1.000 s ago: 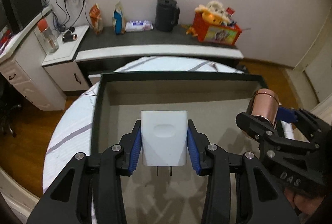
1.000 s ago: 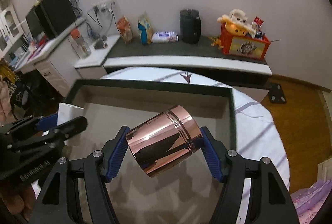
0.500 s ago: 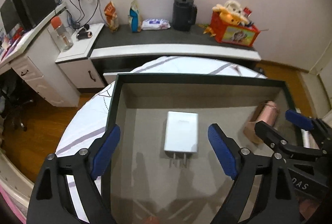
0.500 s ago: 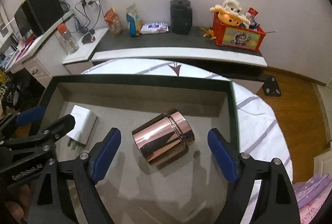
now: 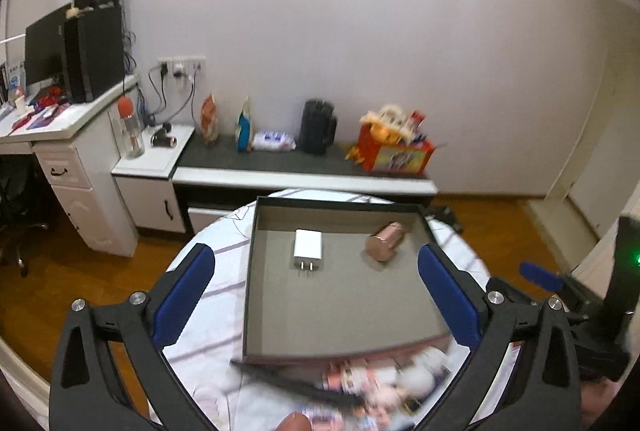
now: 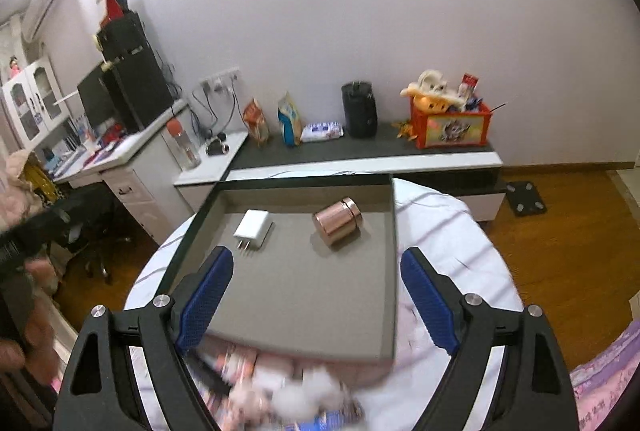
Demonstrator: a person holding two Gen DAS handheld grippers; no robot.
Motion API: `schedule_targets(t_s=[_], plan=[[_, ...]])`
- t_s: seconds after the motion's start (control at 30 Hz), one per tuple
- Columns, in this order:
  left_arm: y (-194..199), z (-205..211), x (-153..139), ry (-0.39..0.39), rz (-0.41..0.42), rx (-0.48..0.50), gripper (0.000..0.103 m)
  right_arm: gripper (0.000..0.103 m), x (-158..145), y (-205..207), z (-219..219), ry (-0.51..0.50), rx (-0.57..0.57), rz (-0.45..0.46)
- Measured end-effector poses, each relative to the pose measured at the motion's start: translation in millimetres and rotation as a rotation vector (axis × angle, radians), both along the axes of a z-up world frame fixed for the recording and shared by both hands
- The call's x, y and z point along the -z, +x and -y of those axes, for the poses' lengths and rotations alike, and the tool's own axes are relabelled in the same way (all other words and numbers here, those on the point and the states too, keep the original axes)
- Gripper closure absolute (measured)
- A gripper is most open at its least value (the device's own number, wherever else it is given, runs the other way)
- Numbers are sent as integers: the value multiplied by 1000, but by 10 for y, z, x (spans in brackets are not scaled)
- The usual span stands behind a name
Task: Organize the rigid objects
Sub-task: 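Withdraw both tools from the box back toward the table items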
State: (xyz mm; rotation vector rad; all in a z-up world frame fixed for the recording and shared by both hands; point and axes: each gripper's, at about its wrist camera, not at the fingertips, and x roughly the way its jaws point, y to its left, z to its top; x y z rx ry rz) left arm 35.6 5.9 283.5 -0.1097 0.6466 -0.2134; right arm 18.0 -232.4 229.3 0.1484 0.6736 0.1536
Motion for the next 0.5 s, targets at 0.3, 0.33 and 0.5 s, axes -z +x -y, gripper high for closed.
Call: schedule_targets(t_s=[0.3, 0.33, 0.5], plan=[[-871, -300, 106, -14, 55, -65, 0, 16, 188, -724, 173, 8, 102, -12], [-924, -319, 217, -14, 40, -76, 0, 16, 241, -757, 160, 3, 106, -23], [-1080, -355, 697, 29, -38, -95, 0, 16, 501, -909, 137, 2, 131, -94]])
